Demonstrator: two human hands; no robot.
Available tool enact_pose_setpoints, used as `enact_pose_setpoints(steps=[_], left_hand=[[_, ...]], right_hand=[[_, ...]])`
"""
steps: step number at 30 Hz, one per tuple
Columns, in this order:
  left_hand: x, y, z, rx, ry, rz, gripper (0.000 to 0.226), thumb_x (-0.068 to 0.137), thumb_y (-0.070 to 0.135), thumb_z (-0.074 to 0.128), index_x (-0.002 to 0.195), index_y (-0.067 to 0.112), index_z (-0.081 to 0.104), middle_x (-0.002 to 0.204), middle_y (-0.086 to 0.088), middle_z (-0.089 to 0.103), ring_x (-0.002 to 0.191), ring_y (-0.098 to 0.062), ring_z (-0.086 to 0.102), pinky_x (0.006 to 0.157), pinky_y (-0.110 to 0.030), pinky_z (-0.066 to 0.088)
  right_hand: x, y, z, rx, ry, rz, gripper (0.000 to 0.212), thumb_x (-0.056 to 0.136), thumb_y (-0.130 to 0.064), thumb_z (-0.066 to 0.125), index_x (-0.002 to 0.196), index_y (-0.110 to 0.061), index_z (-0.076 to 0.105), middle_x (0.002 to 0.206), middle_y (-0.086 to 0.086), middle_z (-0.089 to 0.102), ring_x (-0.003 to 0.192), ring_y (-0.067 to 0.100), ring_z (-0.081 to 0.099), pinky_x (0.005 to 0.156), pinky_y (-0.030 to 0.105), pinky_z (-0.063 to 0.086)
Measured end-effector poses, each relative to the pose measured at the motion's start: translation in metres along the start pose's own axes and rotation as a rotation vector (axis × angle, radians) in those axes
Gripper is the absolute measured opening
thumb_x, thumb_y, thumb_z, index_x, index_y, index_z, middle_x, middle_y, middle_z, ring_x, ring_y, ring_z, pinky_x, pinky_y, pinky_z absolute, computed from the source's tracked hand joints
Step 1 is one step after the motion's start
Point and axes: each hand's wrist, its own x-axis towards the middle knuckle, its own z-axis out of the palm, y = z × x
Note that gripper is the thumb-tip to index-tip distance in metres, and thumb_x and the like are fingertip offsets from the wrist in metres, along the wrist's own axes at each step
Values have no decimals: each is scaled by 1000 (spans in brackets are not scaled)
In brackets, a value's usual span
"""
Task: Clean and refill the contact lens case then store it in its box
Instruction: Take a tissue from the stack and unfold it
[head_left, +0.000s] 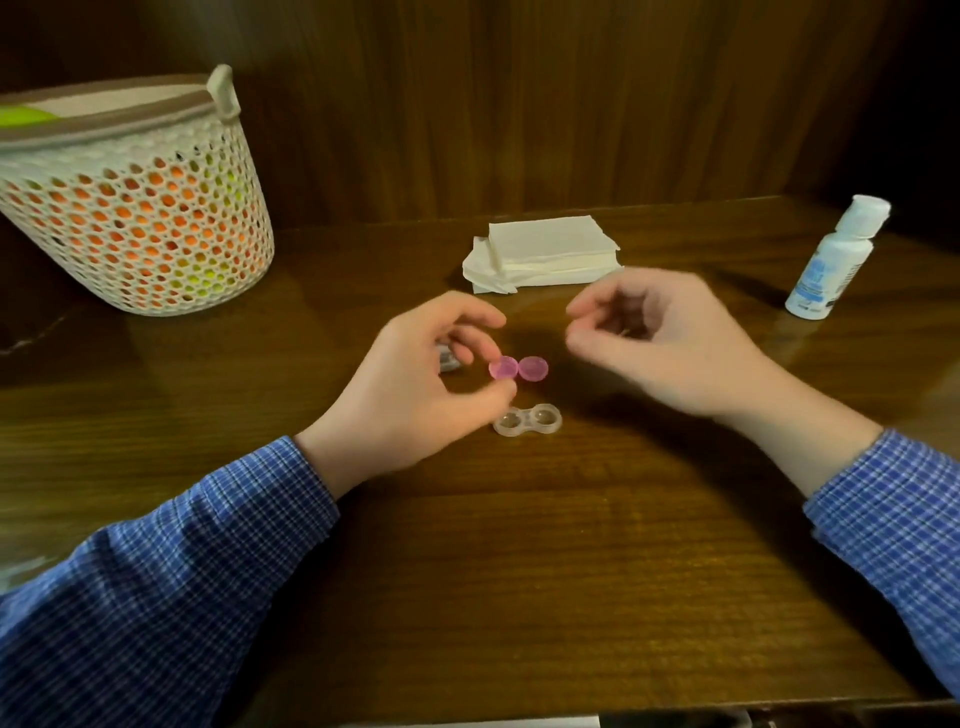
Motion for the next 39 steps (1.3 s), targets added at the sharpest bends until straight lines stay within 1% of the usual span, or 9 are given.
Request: enact_pose_setpoints(steps=[6,10,13,16,22,25,29,36,39], left_hand=[[85,-26,-22,35,177,-354,21,90,18,75,108,22,67,90,5,74,77,-7,70,71,-27,60],[134,-42,-15,112,108,-488,13,91,24,71,93,11,68,84,-4,69,73,-18,66,69,-37,60],[153,-51,-9,182,82,-530,16,92,24,69,84,10,66,65,-1,55,56,-15,53,55,-30,48],[165,-58,-8,260,75,-554,11,93,17,68,92,8,62,66,-1,51,58,-15,53,49,-27,43],[172,-54,-13,212,-43,-657,17,93,28,63,92,11,61,63,-1,51,48,-13,43,34,-13,32],[173,-49,-12,237,-138,-683,17,89,26,64,88,10,63,63,-2,53,48,-13,43,37,-15,30],[178,-43,-14,121,-56,-648,12,92,15,60,100,8,65,69,-2,54,52,-13,45,41,-20,33],[194,-23,-31,-84,30,-608,19,93,18,61,74,15,61,59,3,51,48,-9,44,42,-19,36],[196,-22,-35,-114,-36,-624,31,99,25,60,69,17,58,54,5,48,46,-9,43,38,-19,36]], right_hand=[[77,14,1,-213,68,25,13,91,-12,71,95,-23,69,94,-4,70,81,10,65,78,25,55],[125,12,10,-316,30,-8,18,92,-6,65,96,-24,68,97,-4,67,84,10,62,67,13,45],[148,15,18,-350,-4,25,23,94,-1,60,103,-18,71,104,0,66,96,15,61,74,19,48],[158,18,21,-337,-19,39,23,93,0,59,102,-17,70,105,3,67,96,18,61,72,19,46],[160,19,19,-251,40,27,19,92,-4,62,95,-22,68,96,-3,65,83,1,56,65,11,41],[158,20,17,-253,35,23,19,93,-5,61,97,-21,68,100,-1,66,86,4,57,66,11,41],[155,22,18,-276,23,14,20,93,-4,61,99,-22,67,103,-1,65,95,13,60,68,10,41],[157,33,19,-362,54,74,37,91,0,58,122,-18,65,118,1,64,107,20,59,88,31,53],[157,34,19,-317,51,49,42,88,0,61,124,-21,63,120,-5,61,112,15,56,91,28,48]])
